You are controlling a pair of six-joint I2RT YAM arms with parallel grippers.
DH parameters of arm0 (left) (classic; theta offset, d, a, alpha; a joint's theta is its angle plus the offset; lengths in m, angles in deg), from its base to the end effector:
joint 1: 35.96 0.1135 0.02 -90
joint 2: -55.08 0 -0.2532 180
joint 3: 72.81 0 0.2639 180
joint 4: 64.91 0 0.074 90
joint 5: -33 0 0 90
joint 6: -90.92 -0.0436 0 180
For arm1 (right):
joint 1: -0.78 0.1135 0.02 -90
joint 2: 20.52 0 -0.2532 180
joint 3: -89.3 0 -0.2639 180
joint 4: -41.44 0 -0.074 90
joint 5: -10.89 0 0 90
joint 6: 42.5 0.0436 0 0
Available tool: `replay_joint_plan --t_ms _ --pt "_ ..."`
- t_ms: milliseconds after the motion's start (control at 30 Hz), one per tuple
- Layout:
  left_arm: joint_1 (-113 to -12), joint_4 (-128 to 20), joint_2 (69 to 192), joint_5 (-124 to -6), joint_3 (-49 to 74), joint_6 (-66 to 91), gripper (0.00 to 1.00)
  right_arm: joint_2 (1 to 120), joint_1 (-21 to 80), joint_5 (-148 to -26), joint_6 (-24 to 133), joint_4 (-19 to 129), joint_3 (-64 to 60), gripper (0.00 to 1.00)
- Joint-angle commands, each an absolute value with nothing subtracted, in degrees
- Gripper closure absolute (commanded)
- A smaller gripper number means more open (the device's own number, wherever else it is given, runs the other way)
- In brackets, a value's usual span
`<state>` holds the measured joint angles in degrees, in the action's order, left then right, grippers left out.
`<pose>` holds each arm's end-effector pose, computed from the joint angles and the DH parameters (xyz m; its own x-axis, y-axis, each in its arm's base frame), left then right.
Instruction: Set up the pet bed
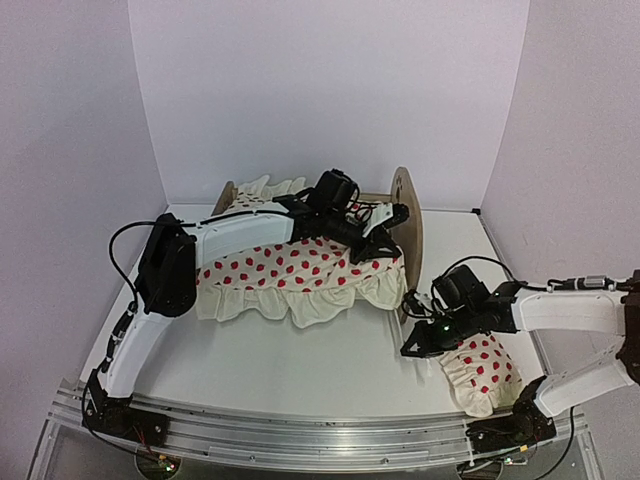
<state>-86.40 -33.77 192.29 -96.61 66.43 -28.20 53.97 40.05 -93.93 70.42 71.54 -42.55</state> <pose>0.3375 -0.4522 0.2425 0.1910 0.3574 -0.9142 0.9796 -0.1290 0.1542 0.1888 0.1688 0.1436 -0.8751 -0.2292 -0.4262 -0.4132 0.8123 0.4116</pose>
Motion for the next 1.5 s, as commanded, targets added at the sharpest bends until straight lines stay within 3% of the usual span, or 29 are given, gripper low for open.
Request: replay_joint_plan --t_ms 0,133,233,367,433,533,667,767,833,933,1167,1467 --pt "-84.44 -48.39 192.06 -96.56 68.28 -23.33 1.00 59.03 40.93 -96.94 67.42 75.29 -42.32 1.00" --pt "-83.93 -44.25 195.21 -96.69 74.63 -27.50 1.00 63.21 40.92 -98.06 66.83 75.36 -40.39 1.00" --pt "-84.03 -39.31 194.09 -97.38 70.17 -32.76 0.81 62.59 40.90 -100.10 66.74 75.81 -36.95 1.00" --pt "-84.03 -34.61 188.52 -99.79 63.32 -36.29 0.37 60.06 40.91 -103.64 66.98 78.82 -32.05 1.00" --pt "-83.92 -34.52 185.14 -100.33 60.45 -37.68 0.27 59.71 40.89 -105.50 67.60 80.49 -30.54 1.00" --pt "-83.14 -35.18 179.10 -102.35 55.65 -40.34 0.21 60.71 40.54 -109.69 69.39 81.51 -29.70 1.00" --pt "-83.11 -36.08 171.31 -105.29 46.67 -47.34 0.22 61.56 38.68 -113.61 71.74 81.89 -29.23 1.00" --pt "-85.34 -39.54 164.73 -105.71 32.89 -56.19 0.35 61.43 37.24 -115.50 73.05 81.77 -29.15 1.00" --pt "-86.61 -49.55 162.45 -103.37 20.33 -59.10 0.42 61.46 36.88 -116.27 73.15 81.74 -28.92 1.00" --pt "-89.07 -73.42 163.60 -100.30 7.31 -58.38 0.42 61.16 36.65 -118.84 73.32 81.73 -28.98 1.00" --pt "-94.49 -107.57 180.68 -86.56 10.38 -56.83 0.33 59.38 36.48 -120.13 74.17 81.72 -30.61 1.00" --pt "-96.88 -115.91 185.16 -85.98 10.32 -55.16 0.41 58.71 36.20 -118.78 74.28 81.74 -30.80 1.00"
